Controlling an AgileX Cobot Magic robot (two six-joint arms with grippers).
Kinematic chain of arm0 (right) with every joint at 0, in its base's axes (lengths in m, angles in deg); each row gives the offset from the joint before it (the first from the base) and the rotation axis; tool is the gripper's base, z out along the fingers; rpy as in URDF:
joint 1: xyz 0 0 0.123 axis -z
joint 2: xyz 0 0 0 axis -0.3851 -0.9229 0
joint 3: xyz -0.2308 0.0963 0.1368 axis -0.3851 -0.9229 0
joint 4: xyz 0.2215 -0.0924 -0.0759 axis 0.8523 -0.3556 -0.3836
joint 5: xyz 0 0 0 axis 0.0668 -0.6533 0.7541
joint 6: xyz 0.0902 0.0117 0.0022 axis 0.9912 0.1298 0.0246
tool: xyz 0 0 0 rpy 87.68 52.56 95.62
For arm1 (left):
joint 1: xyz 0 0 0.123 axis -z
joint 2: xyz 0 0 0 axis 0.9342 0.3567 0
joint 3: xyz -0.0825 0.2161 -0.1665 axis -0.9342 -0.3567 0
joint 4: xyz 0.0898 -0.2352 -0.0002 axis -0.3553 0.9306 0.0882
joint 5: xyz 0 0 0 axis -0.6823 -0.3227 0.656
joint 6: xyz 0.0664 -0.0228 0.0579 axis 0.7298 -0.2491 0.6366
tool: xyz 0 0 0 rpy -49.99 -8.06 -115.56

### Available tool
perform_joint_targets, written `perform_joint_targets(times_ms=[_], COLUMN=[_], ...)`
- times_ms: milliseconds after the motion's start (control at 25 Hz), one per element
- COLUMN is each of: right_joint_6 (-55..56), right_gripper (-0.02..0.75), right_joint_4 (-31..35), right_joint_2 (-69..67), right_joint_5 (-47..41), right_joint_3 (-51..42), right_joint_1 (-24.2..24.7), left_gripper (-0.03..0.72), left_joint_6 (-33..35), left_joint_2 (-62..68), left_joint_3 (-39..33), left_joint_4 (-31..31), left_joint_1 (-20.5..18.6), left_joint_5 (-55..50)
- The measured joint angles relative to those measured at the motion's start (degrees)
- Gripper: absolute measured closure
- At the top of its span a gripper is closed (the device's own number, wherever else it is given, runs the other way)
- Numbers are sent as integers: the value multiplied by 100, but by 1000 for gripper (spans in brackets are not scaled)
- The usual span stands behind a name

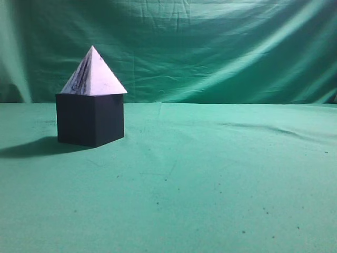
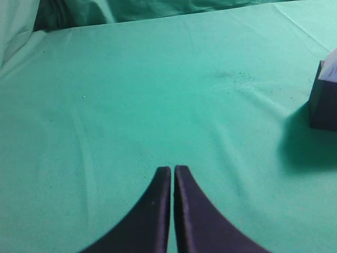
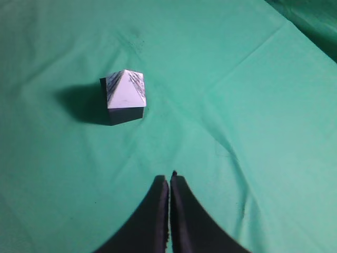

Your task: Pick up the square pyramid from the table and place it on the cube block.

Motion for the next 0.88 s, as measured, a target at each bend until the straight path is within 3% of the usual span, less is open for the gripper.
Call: perform_joint_targets(times_ms=[200,520,680,880], right_joint_6=[57,102,-388,-585], right_gripper=[738,738,738,738], right_joint_4=[132,439,453,500], right_joint_2=[1053,2120,2276,2805], right_joint_5=[712,-77,-184,1035], right_joint_3=[-1115,-1397,-1523,-2417], right_joint_1=[0,0,0,283], left_gripper=[688,688,688,688], left_joint_6=[0,0,0,0], left_joint_2=[0,0,0,0], left_joint_3=[0,0,0,0], left_joint_4=[0,0,0,0], left_joint_1=[0,0,0,0], left_joint_5=[0,0,0,0])
